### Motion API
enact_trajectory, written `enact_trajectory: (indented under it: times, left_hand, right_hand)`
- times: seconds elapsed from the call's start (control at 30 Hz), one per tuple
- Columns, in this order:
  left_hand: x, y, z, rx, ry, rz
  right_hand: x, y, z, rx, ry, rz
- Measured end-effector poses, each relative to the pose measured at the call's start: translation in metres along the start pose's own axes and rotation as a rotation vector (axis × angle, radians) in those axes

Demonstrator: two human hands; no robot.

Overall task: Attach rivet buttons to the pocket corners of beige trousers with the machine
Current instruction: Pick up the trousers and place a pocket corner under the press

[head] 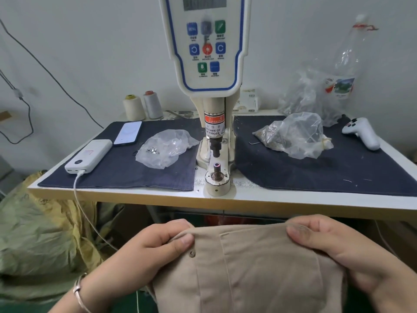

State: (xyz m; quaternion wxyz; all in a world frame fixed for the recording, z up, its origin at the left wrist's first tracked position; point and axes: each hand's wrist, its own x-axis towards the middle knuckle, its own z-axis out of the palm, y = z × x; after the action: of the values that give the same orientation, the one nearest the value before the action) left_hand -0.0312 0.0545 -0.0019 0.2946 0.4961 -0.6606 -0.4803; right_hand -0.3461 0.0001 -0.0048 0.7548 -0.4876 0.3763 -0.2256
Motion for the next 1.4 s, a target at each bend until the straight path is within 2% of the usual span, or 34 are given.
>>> enact_trajectory:
  times: [0.07,0.17,0.23,0.33,0.43,0.53,0.67,0.83,1.0,1.1,1.2,1.3,1.4]
  left_hand:
    - [0.002,-0.004,0.007,-0.078,0.029,-0.017]
    - [0.012,0.006,0.017,-0.133,0.110,-0.144]
    - [0.018,0.007,0.015,-0.111,0.138,-0.222]
    - [0.015,0.009,0.006,-0.103,-0.010,-0.248]
    - [0.012,0.011,-0.001,-0.059,-0.157,-0.273]
    - [0.012,0.010,-0.002,-0.274,-0.124,-0.235]
    - [0.011,0.007,0.000,-0.575,-0.118,-0.160]
    - [0.017,0.003,0.008,-0.672,-0.003,-0.130]
    - [0.018,0.008,0.009,-0.592,-0.052,-0.198]
    - [0.016,0.010,0.012,-0.552,-0.028,-0.244]
    - [0.016,0.010,0.019,-0.379,0.146,-0.180]
    - [0.020,0.003,0.025,0.042,0.397,-0.009]
    - [0.026,-0.001,0.025,0.132,0.464,0.062]
  right_hand:
    - [0.002,-0.004,0.008,0.032,0.034,-0.015]
    - [0.005,-0.006,0.010,0.070,0.138,-0.034]
    - [0.005,-0.009,0.007,0.063,0.061,-0.051]
    - [0.001,-0.016,0.004,-0.041,-0.047,-0.046]
    - [0.001,-0.015,-0.001,-0.071,-0.047,-0.081]
    - [0.001,-0.012,-0.004,0.011,-0.019,-0.125]
    - [0.005,-0.010,-0.002,0.086,-0.099,-0.119]
    - [0.007,-0.011,-0.005,-0.009,-0.059,-0.123]
    - [0.002,-0.015,-0.012,-0.100,-0.066,-0.056]
    - [0.005,-0.011,-0.010,-0.016,-0.050,-0.055]
    - [0.007,-0.004,-0.008,0.155,0.010,-0.070]
    - [0.008,0.000,-0.006,0.171,0.026,-0.063]
    - [0.011,-0.003,-0.008,0.099,0.009,-0.071]
